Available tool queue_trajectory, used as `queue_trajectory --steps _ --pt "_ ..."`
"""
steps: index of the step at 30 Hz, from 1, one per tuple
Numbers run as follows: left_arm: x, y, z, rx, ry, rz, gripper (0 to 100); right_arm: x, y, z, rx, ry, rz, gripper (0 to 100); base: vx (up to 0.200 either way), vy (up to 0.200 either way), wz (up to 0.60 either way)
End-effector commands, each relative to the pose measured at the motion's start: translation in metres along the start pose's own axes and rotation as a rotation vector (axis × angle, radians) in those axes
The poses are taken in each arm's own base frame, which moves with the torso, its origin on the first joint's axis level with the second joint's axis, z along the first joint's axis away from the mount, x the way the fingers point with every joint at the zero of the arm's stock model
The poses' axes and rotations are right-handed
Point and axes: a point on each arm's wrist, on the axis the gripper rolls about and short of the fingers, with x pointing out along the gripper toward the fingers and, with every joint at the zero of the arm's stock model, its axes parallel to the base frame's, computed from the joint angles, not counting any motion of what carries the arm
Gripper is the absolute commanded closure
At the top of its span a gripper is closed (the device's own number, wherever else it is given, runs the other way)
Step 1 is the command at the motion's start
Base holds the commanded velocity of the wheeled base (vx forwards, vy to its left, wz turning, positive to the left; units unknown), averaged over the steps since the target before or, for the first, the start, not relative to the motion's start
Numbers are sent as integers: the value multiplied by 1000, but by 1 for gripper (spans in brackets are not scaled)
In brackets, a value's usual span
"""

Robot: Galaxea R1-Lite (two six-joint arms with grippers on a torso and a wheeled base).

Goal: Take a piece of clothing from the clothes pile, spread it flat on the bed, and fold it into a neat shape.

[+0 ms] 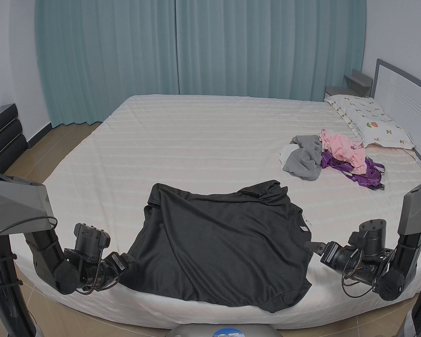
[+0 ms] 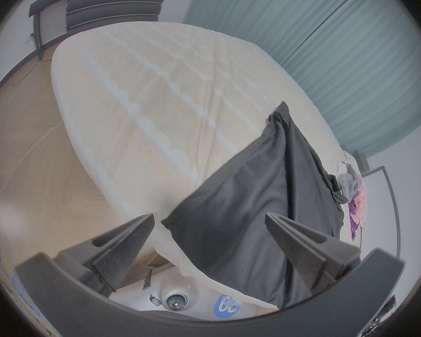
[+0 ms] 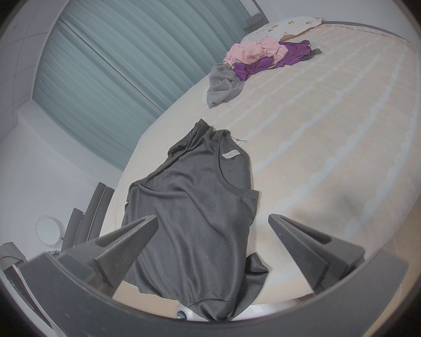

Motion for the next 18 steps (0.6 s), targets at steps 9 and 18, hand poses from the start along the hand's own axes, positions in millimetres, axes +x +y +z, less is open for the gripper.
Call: queue_trajectory --steps 9,18 --pt "6 3 -1 24 15 15 0 0 0 -1 -2 4 -3 0 0 0 0" --pt "12 -5 4 24 9 -5 0 0 2 -3 -10 11 6 0 0 0 0"
